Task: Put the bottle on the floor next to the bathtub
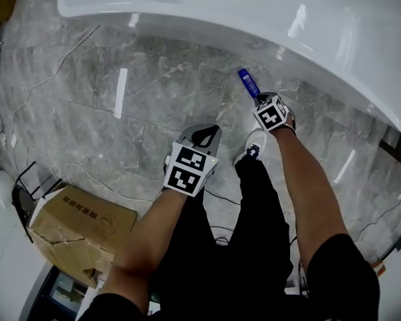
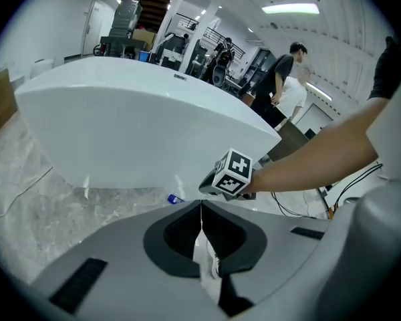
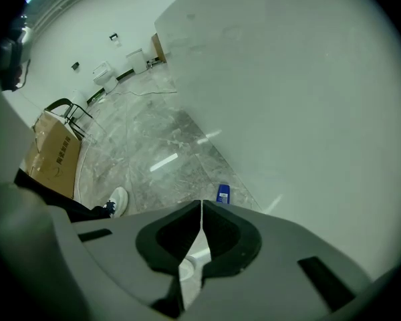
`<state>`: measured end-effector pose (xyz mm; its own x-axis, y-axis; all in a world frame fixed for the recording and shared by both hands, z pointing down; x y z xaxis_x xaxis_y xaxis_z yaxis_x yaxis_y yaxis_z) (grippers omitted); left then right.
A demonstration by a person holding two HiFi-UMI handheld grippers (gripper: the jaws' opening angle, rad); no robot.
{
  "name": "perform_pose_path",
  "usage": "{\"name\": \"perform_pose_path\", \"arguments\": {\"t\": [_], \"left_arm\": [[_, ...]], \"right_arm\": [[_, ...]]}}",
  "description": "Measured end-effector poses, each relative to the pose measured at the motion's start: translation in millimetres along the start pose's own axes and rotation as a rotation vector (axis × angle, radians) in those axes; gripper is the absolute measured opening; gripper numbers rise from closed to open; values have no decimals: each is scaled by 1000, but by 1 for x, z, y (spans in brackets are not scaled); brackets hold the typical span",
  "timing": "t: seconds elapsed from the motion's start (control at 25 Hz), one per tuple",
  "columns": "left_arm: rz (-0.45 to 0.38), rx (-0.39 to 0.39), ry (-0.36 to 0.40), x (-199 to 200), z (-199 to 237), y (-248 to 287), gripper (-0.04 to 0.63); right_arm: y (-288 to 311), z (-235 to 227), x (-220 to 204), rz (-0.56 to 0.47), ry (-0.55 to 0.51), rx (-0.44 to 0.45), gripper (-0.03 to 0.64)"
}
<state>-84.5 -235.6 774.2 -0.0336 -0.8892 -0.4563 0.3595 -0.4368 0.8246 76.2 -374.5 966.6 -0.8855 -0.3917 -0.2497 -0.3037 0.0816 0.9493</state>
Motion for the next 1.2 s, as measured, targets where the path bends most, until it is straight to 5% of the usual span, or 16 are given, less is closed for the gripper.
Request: {"name": "perform_pose_path", "arguments": {"t": [0.28, 0.52, 0.8, 1.2], "left_arm": [[-64, 20, -70, 52, -19, -62, 17], [-118, -1, -119, 91, -40, -117, 17], [-183, -18, -17, 134, -98, -184, 17], [-318, -54, 71, 173, -181, -240, 17]], "right_arm": [[-100, 45, 7, -39, 9, 118, 40], [-225, 79, 19, -342, 165, 228, 40], [-370, 101, 17, -588, 297, 286, 40], [-507, 112, -13, -808, 300, 280, 40]]}}
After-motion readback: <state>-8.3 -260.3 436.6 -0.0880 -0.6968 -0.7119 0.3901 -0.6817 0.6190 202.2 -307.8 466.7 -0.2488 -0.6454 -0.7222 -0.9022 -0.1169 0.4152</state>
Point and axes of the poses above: the fingertips, and each gripper's own axes: y forward along the fingers, z to its left, x out of its top, the point moved 8 cm from there along -y, backward along the fingers, and after that the axes turned 5 degrees about x, right-handed, at the moved point
